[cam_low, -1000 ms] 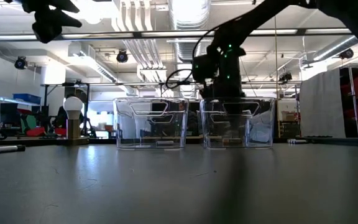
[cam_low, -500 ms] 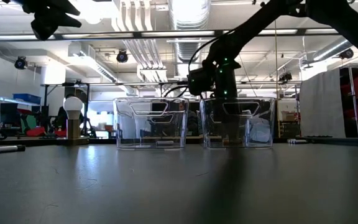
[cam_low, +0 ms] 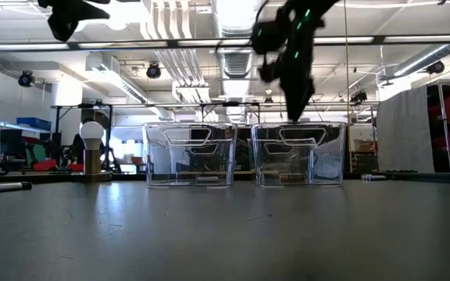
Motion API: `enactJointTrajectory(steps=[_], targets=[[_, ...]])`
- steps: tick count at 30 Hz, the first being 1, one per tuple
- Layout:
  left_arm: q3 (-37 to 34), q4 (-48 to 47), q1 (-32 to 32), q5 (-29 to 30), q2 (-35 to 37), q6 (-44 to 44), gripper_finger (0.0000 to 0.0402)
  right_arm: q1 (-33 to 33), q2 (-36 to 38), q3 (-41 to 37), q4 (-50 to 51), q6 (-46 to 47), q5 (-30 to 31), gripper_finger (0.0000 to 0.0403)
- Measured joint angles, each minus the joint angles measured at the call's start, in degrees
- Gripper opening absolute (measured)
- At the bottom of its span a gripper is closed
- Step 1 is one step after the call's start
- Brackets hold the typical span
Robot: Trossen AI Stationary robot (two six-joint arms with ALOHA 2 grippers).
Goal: Sort batteries
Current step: Put the white battery into the left transparent bin
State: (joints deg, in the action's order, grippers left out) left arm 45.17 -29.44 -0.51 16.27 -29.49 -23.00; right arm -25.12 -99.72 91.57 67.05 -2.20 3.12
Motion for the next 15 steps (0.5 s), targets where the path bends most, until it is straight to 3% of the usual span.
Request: enactJointTrajectory(steps=[7, 11, 15], targets=[[-1.58, 9.91, 0.00, -0.03, -1.57, 3.45, 0.0114, 7.83, 12.00, -2.46, 15.71, 21.74, -0.12, 0.0243], [-2.02, 15.70, 0.00, -0.04, -3.19, 6.08, 0.0114, 14.05, 18.11, -8.76, 22.36, 29.02, -0.22, 0.0283], [-2.06, 16.35, 0.00, -0.22, -5.07, 6.34, 0.0114, 19.79, 23.80, -17.78, 22.30, 35.61, -3.60, 0.0318]])
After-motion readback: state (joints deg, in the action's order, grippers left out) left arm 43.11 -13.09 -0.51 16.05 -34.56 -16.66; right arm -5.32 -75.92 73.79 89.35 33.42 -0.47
